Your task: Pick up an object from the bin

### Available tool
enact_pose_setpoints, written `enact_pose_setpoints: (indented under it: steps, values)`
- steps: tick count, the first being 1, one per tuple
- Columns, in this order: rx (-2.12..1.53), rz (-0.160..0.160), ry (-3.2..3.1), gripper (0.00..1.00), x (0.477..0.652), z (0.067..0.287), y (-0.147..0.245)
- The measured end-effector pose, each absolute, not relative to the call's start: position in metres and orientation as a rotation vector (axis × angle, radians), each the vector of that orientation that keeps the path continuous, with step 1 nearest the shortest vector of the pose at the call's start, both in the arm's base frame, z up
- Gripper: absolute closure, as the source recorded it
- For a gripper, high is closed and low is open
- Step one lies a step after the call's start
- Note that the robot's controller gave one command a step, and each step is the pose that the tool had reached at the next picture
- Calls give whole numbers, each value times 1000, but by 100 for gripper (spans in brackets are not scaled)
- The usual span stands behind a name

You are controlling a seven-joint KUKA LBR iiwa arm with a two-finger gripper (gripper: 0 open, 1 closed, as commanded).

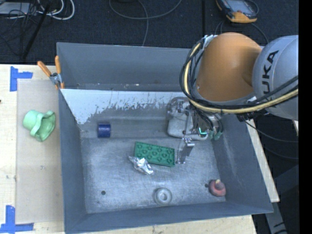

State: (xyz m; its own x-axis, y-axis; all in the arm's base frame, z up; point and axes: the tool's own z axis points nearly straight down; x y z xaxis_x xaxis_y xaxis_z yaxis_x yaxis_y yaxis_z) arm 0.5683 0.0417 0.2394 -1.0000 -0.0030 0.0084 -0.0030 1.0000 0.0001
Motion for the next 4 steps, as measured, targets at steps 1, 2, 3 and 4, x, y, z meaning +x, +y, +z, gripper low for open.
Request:
enact_pose_setpoints:
  steps: [1,2,3,4]
  values:
    - [-14,-3,-3145,0,594,69,64]
    - [-130,-1,-3140,0,586,101,57]
    - [-285,-1,-3128,0,589,100,64]
    - [-543,-4,-3097,0,592,71,59]
